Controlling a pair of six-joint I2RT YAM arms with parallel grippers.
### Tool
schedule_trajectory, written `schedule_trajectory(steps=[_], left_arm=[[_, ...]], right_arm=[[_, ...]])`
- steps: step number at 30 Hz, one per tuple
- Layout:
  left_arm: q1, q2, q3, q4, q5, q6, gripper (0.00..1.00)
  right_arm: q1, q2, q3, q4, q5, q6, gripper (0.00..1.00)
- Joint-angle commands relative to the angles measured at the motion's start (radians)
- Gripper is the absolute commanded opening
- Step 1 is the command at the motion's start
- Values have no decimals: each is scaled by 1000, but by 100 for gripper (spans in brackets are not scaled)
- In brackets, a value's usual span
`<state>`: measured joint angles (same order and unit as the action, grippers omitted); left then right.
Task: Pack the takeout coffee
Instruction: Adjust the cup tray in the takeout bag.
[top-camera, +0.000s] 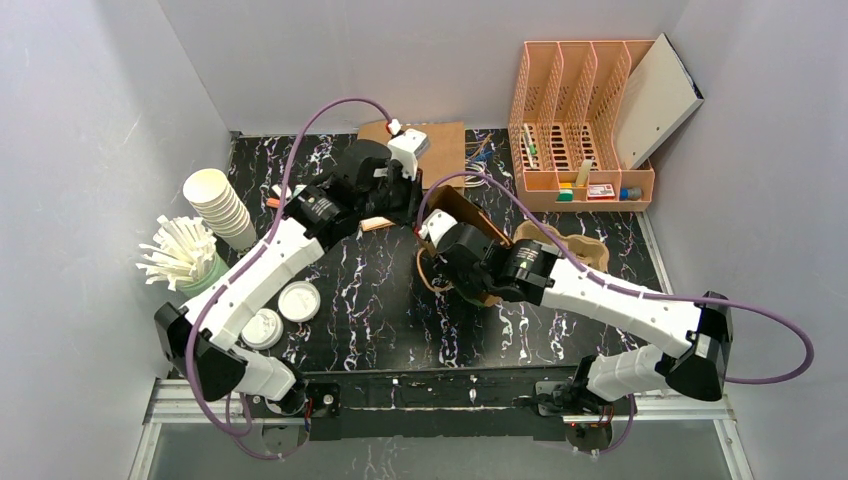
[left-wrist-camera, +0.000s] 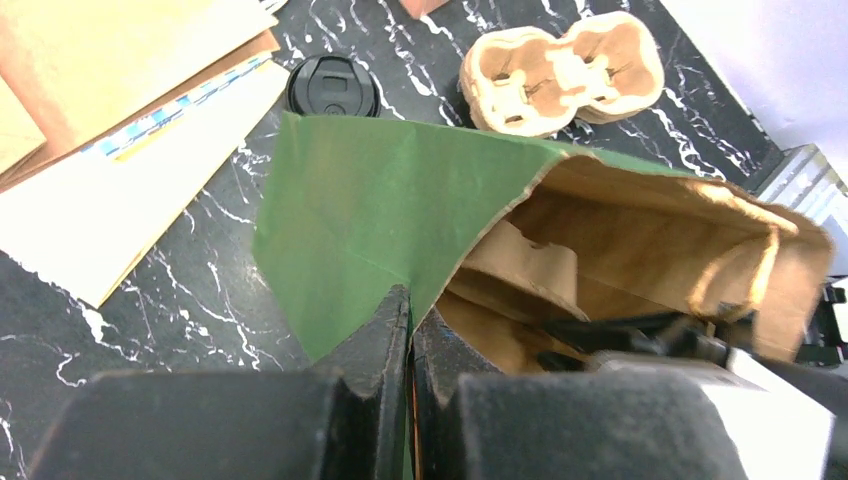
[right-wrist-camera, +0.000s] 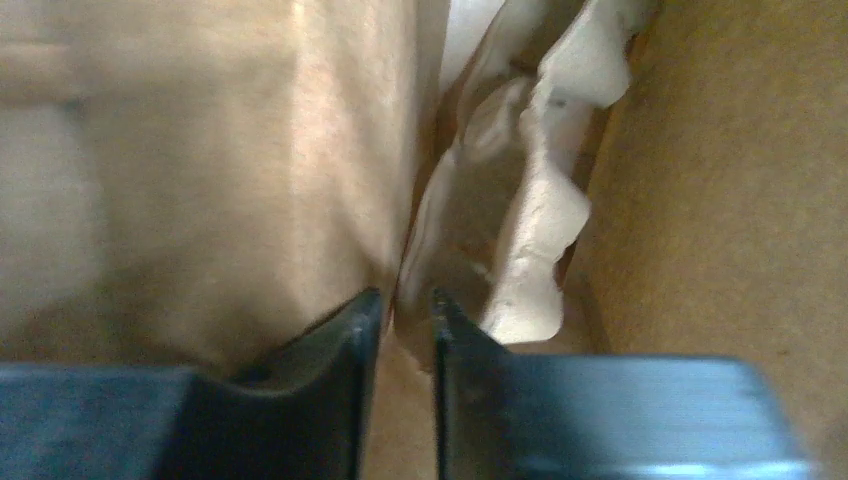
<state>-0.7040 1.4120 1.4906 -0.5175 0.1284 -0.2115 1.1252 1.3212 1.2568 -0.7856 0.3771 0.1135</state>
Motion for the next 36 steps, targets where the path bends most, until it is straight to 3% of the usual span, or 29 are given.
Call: schedule_trajectory(steps=[1,8,13,21,36], left_arm=[[-3,-84,-57,122,64,44,0],[-3,-97,-112,125,115,64,0],[-3,-91,-111,108,126,64,0],[-2,-96,-122,104,137,64,0],[-4,-117,-148,100,116,45,0]], right_arm=[[-1,-15,-68,161,116,-68,39],[-13,18,-118,198,168,-81,54],[-38,15,-101,223,199,-107,60],[-165,5,-100,176,111,-107,59],[-171,36,-87,143,108,-110,61]])
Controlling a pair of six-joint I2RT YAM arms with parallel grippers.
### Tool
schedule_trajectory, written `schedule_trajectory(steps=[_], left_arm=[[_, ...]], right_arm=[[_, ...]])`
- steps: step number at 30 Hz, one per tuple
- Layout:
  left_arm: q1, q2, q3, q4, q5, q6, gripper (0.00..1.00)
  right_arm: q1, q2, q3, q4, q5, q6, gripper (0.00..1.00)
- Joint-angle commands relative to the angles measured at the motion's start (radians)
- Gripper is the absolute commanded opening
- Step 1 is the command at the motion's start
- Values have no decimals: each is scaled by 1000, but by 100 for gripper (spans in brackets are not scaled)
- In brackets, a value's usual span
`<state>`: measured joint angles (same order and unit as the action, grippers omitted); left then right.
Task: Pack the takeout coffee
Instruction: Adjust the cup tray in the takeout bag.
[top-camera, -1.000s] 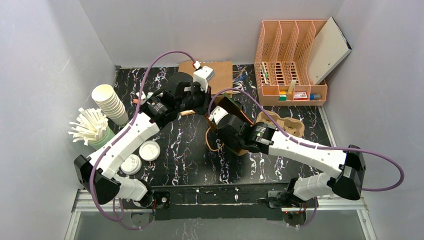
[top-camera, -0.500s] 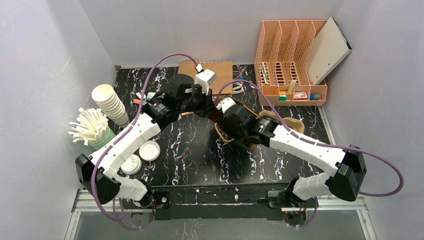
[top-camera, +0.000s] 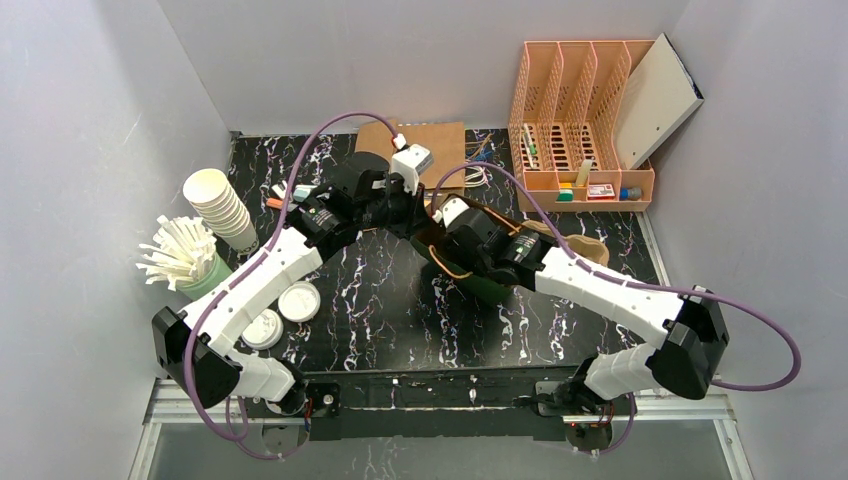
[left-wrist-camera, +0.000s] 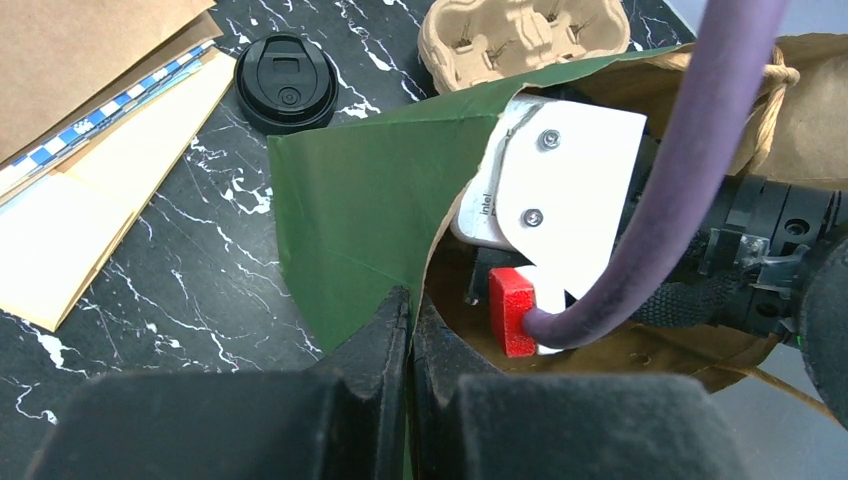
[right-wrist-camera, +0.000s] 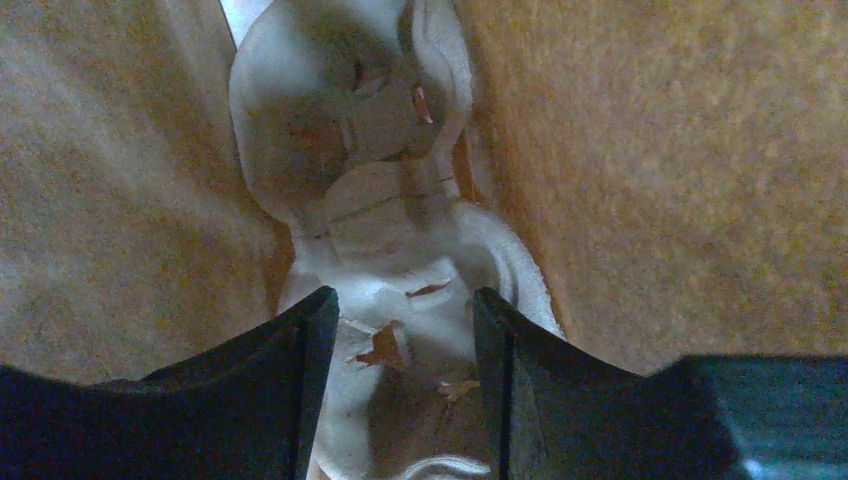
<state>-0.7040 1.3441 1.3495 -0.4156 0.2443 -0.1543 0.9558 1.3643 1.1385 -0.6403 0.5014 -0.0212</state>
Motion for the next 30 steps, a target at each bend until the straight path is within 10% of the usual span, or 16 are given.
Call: schedule_trajectory(steps=[1,22,30], left_arm=[[-6,-53,-9,5,-13,-20,0],[-20,-41,20,108,-166,46,0],[-19,-28,19,109,-127,68,0]], right_arm=[[-2,-5,49,-1,-17,44,61],[47,-96,-14,163,-20,-58,36],[49,-109,-75,197,37,-54,1]])
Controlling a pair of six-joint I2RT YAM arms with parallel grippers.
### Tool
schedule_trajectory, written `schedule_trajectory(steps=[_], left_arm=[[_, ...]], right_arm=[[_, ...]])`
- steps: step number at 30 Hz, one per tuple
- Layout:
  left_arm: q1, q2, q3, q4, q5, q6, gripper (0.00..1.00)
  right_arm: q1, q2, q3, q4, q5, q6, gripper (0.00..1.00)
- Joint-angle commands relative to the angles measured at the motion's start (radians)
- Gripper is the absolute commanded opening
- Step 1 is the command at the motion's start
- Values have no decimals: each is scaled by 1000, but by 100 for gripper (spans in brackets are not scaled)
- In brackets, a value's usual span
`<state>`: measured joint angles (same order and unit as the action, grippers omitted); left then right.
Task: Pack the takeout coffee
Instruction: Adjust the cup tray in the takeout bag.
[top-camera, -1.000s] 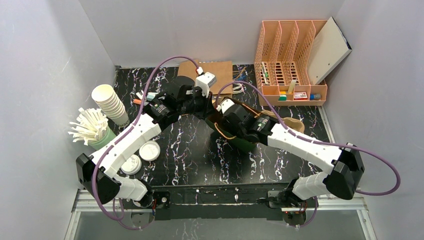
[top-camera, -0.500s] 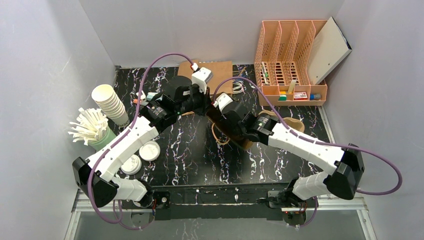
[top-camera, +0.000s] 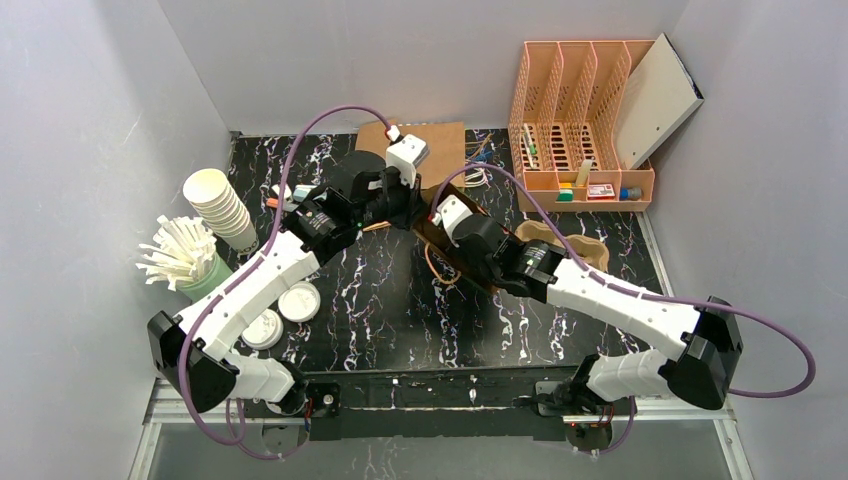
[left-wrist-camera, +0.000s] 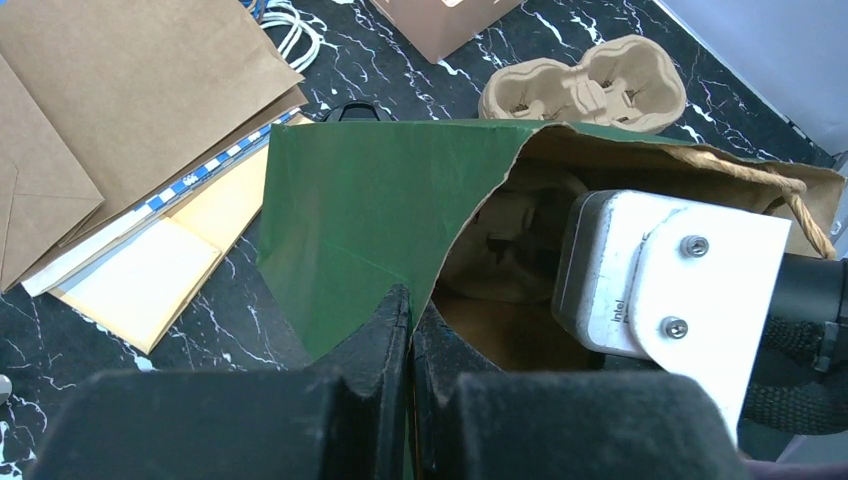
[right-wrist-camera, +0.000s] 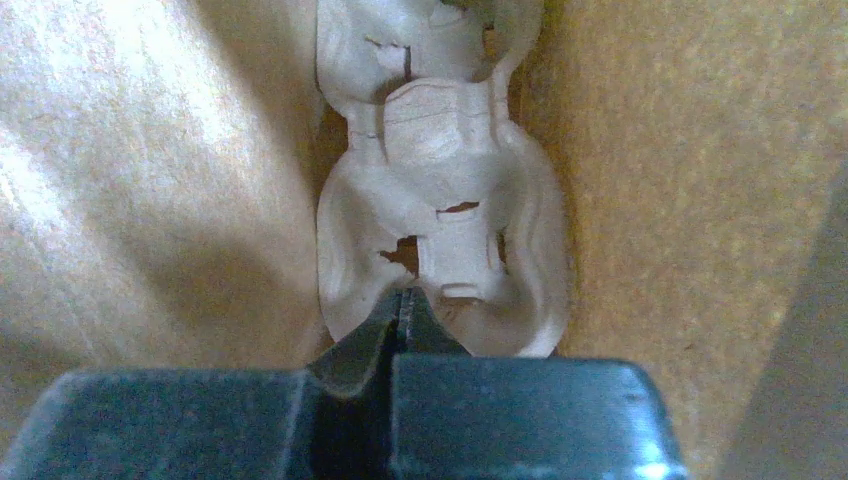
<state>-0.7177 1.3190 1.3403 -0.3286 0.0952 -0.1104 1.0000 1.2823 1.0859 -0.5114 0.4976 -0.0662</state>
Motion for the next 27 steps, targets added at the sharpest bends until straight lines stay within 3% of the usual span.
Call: schedule_trajectory(steps=[1,5,14,19,27], left_arm=[[-6,-3,27,21,24,25,0],[-6,-4,22,20,34,28,0],[-6,-28,1,6,39,27,0],[-7,-34,-6,-11,78,12,0],[-7,-23,6,-60,131,6,0]], right_arm=[[3,-33,-38,83,39,-18,1],[2,-53,-116,151,15,-64,1],[-20,35,-99,18,54,37,1],[-31,50,-119,79,100,12,1],[-59,-47,-131,271,12,-108,1]])
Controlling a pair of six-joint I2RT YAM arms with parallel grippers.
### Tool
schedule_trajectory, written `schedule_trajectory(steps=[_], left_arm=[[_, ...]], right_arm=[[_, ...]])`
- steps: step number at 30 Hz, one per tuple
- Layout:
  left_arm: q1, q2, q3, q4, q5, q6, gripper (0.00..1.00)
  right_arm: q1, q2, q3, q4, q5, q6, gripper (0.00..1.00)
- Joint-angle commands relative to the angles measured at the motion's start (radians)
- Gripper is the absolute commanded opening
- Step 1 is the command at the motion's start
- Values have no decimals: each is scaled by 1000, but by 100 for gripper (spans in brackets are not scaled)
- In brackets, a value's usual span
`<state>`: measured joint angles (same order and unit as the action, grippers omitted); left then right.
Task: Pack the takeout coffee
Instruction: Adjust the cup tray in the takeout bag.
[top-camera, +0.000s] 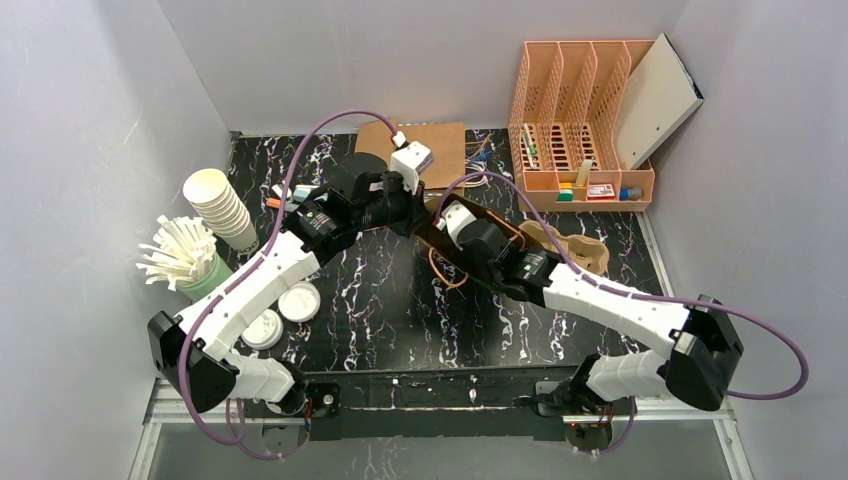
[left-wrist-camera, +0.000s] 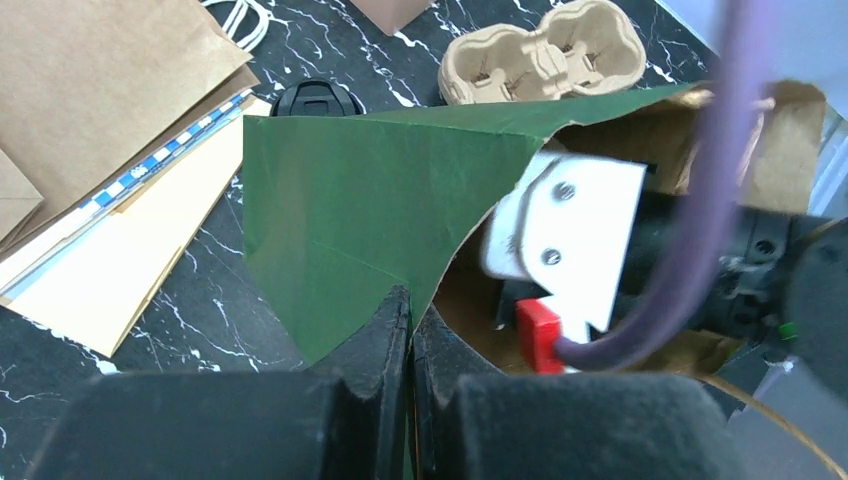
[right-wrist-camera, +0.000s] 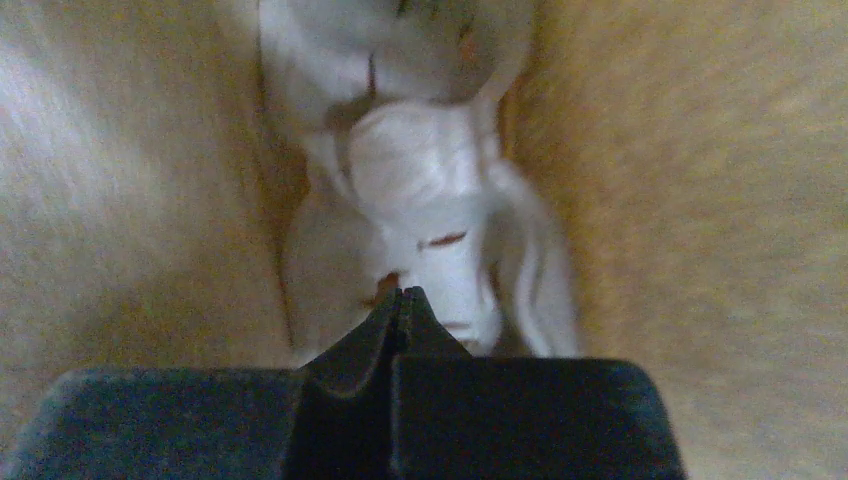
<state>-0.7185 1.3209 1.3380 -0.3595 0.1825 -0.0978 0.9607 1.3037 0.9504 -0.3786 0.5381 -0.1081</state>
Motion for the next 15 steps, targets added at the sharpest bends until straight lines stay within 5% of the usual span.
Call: schedule_trajectory(steps=[1,15], left_arm=[[-6,-25,7,-32,44,-6,0],[-7,-73,19,-206,102,-41,0]], right_arm=[[-24,-71,9,138,-32,-75,1],[-87,-70,16,-41,-177,-97,1]])
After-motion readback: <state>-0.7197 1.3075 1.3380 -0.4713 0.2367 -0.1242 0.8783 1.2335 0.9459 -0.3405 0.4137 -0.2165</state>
